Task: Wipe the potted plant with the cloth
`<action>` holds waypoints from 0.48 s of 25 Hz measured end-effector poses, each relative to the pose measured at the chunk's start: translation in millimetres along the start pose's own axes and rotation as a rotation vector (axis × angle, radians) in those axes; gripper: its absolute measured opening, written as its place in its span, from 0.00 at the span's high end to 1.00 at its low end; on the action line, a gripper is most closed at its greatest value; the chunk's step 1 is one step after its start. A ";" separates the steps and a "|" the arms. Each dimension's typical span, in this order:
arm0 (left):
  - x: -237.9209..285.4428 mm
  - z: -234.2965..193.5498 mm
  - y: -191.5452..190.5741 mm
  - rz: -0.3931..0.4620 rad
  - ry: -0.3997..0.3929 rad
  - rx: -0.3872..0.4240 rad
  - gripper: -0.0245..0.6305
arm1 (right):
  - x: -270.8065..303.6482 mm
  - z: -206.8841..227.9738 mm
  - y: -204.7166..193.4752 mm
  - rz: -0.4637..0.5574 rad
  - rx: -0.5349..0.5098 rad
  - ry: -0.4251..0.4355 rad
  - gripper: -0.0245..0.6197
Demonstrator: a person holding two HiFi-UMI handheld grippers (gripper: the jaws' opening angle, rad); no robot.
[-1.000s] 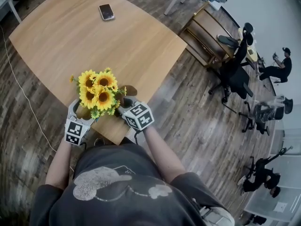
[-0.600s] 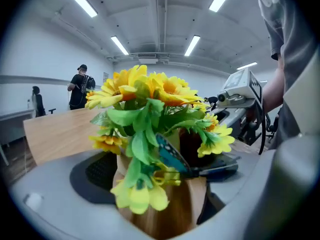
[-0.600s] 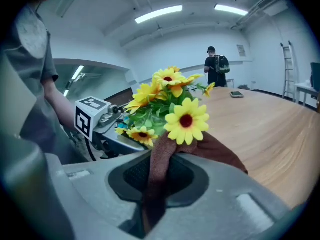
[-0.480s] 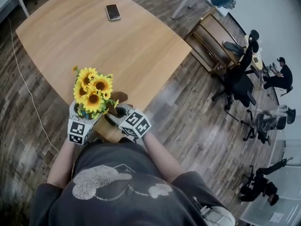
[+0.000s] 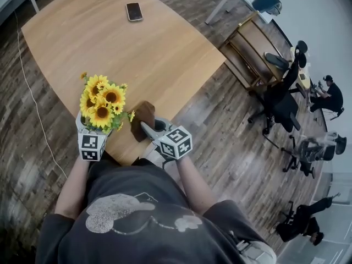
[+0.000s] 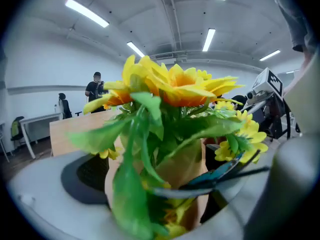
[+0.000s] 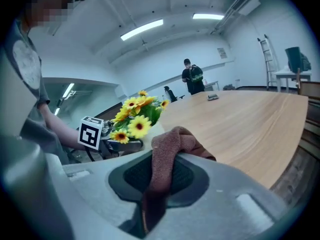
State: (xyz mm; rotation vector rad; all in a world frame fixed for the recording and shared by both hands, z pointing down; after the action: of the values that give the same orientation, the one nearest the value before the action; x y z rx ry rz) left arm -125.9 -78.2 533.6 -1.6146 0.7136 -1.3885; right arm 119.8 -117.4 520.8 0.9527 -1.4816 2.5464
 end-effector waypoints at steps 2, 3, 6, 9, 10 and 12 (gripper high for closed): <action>4.2 2.3 1.6 0.002 0.011 -0.009 0.00 | -5.0 12.7 -0.8 0.019 0.044 -0.037 0.89; 6.5 4.7 1.7 -0.002 0.009 -0.012 0.00 | -6.4 18.1 -0.3 0.025 0.060 -0.053 0.89; 11.1 10.4 -0.3 -0.021 0.013 -0.024 0.02 | -5.9 29.9 7.6 0.034 0.069 -0.085 0.89; 12.0 10.0 -1.7 -0.020 0.019 -0.032 0.10 | 3.8 38.6 24.5 0.020 0.029 -0.089 0.89; 12.8 9.4 -2.8 -0.021 0.015 -0.026 0.10 | 8.7 41.7 32.4 0.012 0.007 -0.081 0.89; 13.7 8.0 -3.8 -0.027 -0.004 -0.009 0.10 | 20.1 46.4 51.2 -0.004 -0.044 -0.058 0.89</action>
State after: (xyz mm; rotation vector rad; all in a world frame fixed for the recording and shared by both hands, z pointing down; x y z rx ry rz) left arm -115.5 -86.2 543.5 -1.6396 0.6992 -1.4024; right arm 109.0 -187.4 508.3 1.0305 -1.5414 2.4928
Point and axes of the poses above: the fingertips, and each gripper's own axes: x forward along the fingers, z to its right, y out of its top, the point moved 9 cm from there along -x, backward along the fingers, and after that the axes turned 6 degrees about -z, right-handed, at the moved point
